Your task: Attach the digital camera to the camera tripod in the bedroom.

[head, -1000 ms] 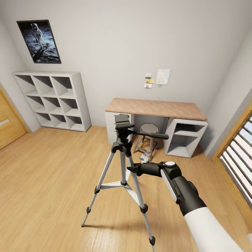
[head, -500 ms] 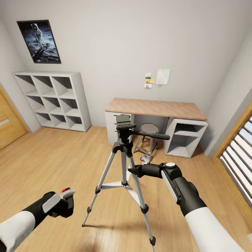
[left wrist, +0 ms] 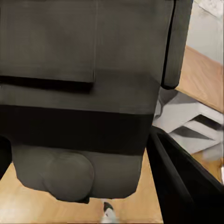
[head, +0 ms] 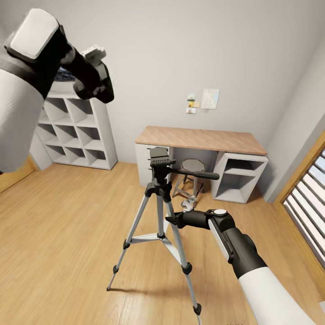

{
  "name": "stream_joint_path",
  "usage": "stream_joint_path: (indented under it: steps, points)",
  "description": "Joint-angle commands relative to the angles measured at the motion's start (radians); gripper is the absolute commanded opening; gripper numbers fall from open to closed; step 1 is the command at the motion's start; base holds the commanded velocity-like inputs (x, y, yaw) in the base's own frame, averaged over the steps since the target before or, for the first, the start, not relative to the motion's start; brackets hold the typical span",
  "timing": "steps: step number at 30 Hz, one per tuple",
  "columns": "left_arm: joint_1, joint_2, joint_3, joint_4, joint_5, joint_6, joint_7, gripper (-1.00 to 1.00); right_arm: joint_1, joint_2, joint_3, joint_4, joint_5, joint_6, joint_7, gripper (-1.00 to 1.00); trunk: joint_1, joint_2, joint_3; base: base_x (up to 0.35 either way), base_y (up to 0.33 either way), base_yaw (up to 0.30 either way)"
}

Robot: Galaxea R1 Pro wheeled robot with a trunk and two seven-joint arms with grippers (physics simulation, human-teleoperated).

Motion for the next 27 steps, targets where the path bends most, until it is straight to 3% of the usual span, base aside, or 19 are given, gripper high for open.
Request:
stream_joint_path:
  steps: [1, 2, 3, 6, 14, 20, 22, 23, 24, 26, 27]
  points:
    - [-0.032, -0.026, 0.001, 0.001, 0.020, 0.000, 0.010, -1.00, -0.001, 0.001, 0.000, -0.001, 0.009, 0.002, 0.004, -1.00, 0.000, -0.003, -0.002, 0.000, 0.000, 0.000]
    - [-0.068, -0.070, 0.011, 0.020, 0.024, 0.005, 0.016, -1.00, -0.001, 0.001, 0.000, -0.001, 0.009, 0.002, 0.004, -1.00, 0.000, -0.003, -0.002, 0.000, 0.000, 0.000]
    - [-0.115, -0.147, 0.028, 0.041, 0.028, 0.010, 0.022, -1.00, 0.000, 0.002, 0.000, -0.001, 0.009, 0.003, 0.004, -1.00, 0.000, -0.003, -0.002, 0.000, 0.000, 0.000]
    - [-0.125, -0.165, 0.031, 0.041, 0.028, 0.011, 0.023, -1.00, -0.001, 0.001, -0.001, -0.001, 0.007, 0.003, 0.004, -1.00, 0.000, -0.003, -0.002, 0.000, 0.000, 0.000]
    - [-0.126, -0.197, 0.022, 0.044, 0.012, 0.005, 0.030, -1.00, -0.001, 0.001, 0.000, 0.000, 0.007, 0.002, 0.003, -1.00, 0.000, -0.003, -0.002, 0.000, 0.000, 0.000]
    - [-0.068, -0.206, -0.004, 0.034, -0.016, 0.007, 0.012, -1.00, -0.001, 0.002, 0.000, 0.001, 0.008, 0.002, 0.002, -1.00, 0.000, -0.003, -0.002, 0.000, 0.000, 0.000]
    - [-0.046, -0.204, -0.014, 0.031, -0.020, 0.007, -0.020, -1.00, -0.001, 0.002, 0.000, 0.001, 0.007, 0.002, 0.002, -1.00, 0.000, -0.003, -0.002, 0.000, 0.000, 0.000]
    - [-0.033, -0.199, -0.025, 0.030, -0.022, 0.007, -0.056, -1.00, -0.001, 0.002, -0.001, 0.001, 0.007, 0.002, 0.001, -1.00, 0.000, -0.003, -0.002, 0.000, 0.000, 0.000]
    - [-0.011, -0.168, -0.091, 0.014, -0.032, 0.006, -0.190, -1.00, -0.001, 0.002, -0.001, 0.000, 0.006, 0.003, 0.001, -1.00, 0.000, -0.003, -0.002, 0.000, 0.000, 0.000]
    - [-0.007, -0.151, -0.138, 0.002, -0.049, 0.003, -0.251, -1.00, -0.001, 0.002, -0.001, -0.001, 0.006, 0.003, 0.001, -1.00, 0.000, -0.003, -0.002, 0.000, 0.000, 0.000]
    - [-0.004, -0.135, -0.198, -0.007, -0.080, -0.007, -0.304, -1.00, -0.001, 0.002, -0.001, -0.002, 0.006, 0.003, 0.001, -1.00, 0.000, -0.003, -0.002, 0.000, 0.000, 0.000]
